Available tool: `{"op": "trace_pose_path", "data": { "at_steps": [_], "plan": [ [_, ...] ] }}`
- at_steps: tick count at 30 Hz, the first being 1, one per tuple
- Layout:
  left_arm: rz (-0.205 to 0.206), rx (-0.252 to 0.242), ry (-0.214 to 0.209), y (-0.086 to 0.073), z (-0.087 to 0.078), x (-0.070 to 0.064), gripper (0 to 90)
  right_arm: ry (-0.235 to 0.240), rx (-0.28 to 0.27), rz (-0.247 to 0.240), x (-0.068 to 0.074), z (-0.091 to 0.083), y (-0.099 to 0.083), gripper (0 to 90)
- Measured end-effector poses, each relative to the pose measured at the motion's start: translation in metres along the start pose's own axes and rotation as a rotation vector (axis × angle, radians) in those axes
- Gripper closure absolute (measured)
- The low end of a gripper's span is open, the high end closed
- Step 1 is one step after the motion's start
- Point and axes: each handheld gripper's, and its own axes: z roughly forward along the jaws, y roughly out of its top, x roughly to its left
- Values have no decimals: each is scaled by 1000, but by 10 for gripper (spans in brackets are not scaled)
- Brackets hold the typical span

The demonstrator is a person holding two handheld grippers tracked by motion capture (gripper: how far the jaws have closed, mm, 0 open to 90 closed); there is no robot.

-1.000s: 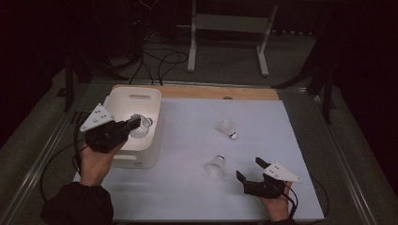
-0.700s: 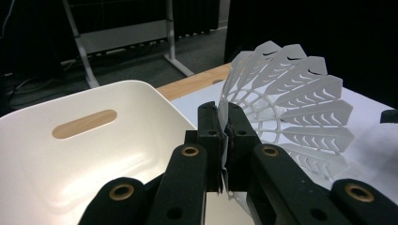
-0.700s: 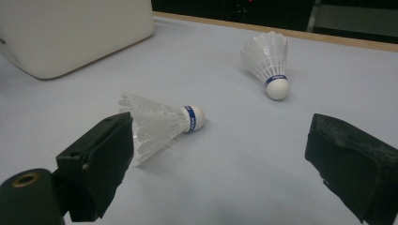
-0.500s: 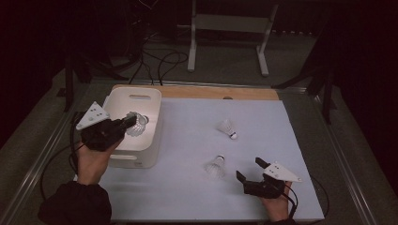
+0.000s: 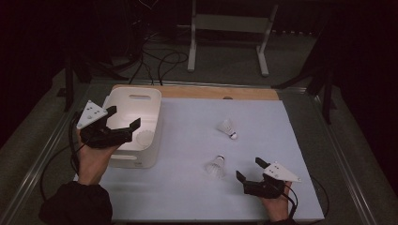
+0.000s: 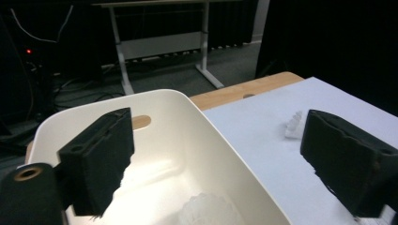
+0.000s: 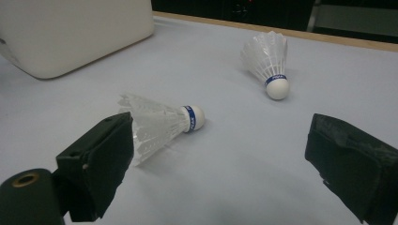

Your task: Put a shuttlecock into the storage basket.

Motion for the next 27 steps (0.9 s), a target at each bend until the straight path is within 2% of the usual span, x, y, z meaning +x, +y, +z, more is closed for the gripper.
{"op": "trace_pose_path", "data": {
  "at_steps": [7,13,17,27],
  "plan": [
    [11,-9,-20,0,2,-3,135,-1,-1,2,0,0,0,81],
    [28,-22,1,0,4,-6,96,-2,1,0,0,0,0,81],
    [25,-20,-11,0,6,-8,74,1,-1,2,0,0,0,81],
    [7,-26,-41,1,9,-9,94,-1,-1,2,0,-1,0,81]
  ]
}}
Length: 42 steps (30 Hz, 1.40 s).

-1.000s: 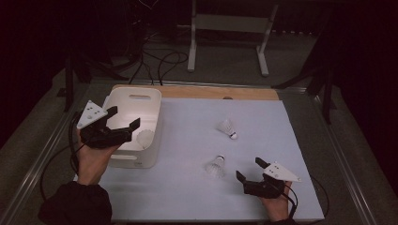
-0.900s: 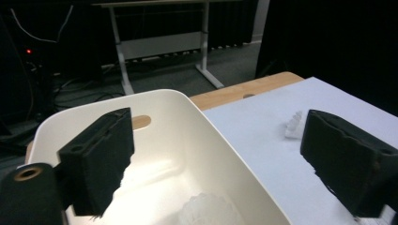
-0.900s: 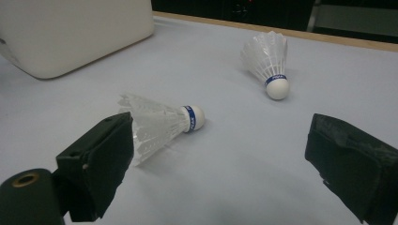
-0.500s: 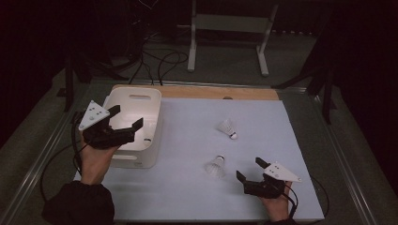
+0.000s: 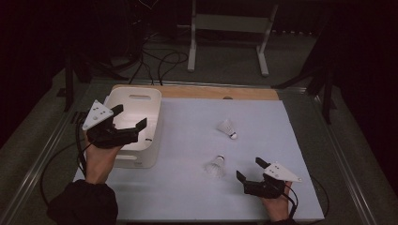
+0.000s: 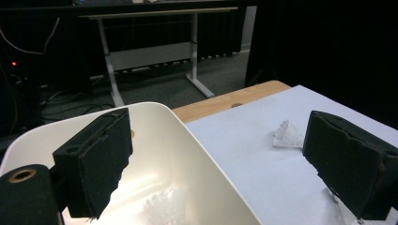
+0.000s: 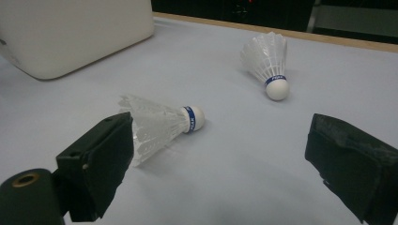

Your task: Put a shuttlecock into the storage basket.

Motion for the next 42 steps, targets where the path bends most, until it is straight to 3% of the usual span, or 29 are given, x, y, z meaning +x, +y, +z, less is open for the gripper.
{"op": "trace_pose_path", "data": {
  "at_steps": [4,15,24,42],
  "plan": [
    [0,10,-19,-1,2,-1,102,3,1,-5,0,0,0,81],
    [4,6,-6,-1,9,-8,22,4,1,-5,0,0,0,81],
    [1,9,-58,-1,18,-16,20,5,1,-5,0,0,0,81],
    [24,19,-122,1,31,-35,20,7,-2,0,0,-1,0,81]
  ]
}}
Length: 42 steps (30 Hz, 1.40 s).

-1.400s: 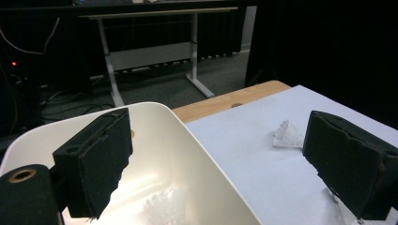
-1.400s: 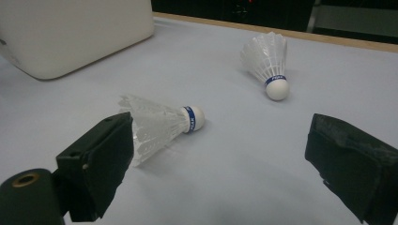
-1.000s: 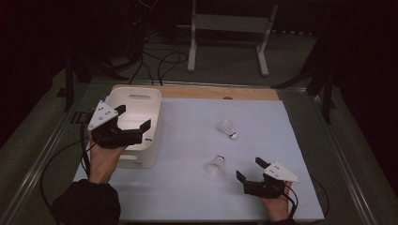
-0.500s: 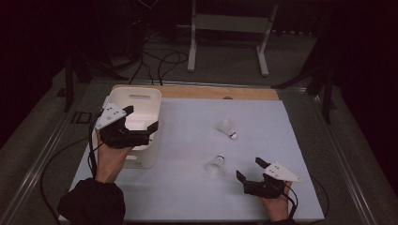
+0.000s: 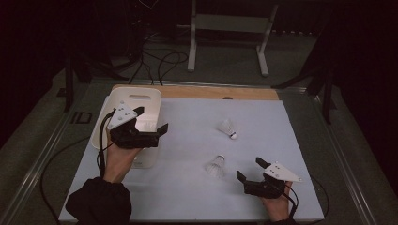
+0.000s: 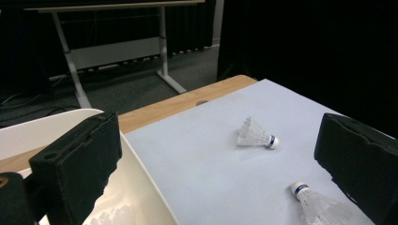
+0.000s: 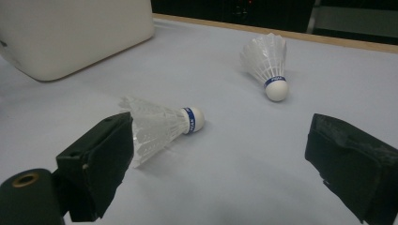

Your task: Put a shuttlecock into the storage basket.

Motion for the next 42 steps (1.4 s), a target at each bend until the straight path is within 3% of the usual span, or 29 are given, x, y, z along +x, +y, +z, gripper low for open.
{"op": "trace_pose_path", "data": {
  "at_steps": [42],
  "plan": [
    [20,36,-108,-3,32,-29,14,-1,-1,3,0,0,0,81]
  ]
}}
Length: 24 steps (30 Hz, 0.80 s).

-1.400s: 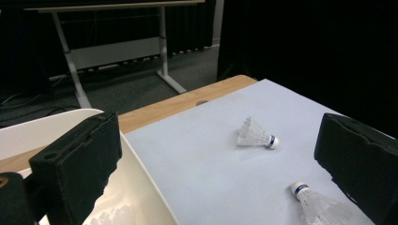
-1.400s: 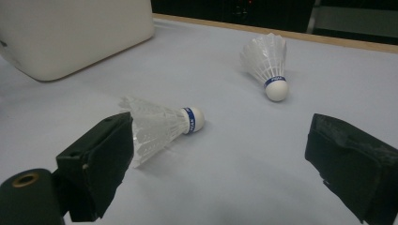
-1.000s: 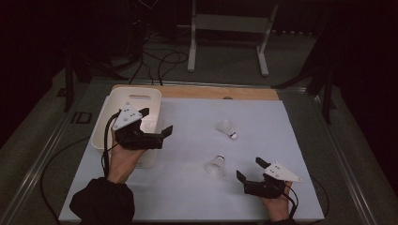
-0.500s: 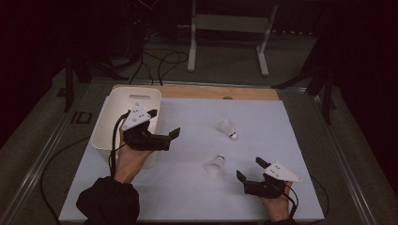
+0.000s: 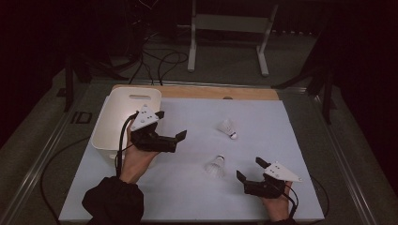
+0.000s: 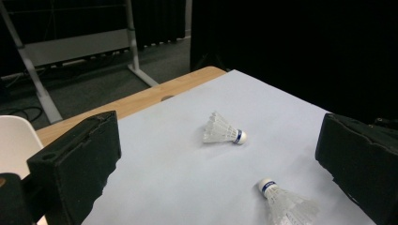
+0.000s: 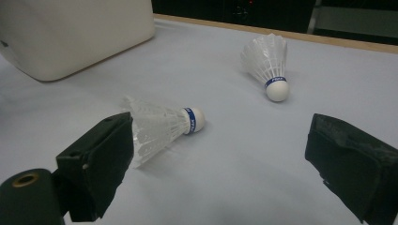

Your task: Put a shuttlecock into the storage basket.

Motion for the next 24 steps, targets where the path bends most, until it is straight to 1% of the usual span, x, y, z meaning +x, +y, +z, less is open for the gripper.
{"op": "trace_pose_path", "data": {
  "at_steps": [8,17,24],
  "plan": [
    [1,6,-18,-1,8,-5,11,2,-1,-3,0,0,0,81],
    [0,8,-25,-2,14,-7,10,0,1,-4,-1,0,0,81],
    [10,13,-40,-2,20,-12,9,-3,-1,-5,-1,0,0,81]
  ]
}}
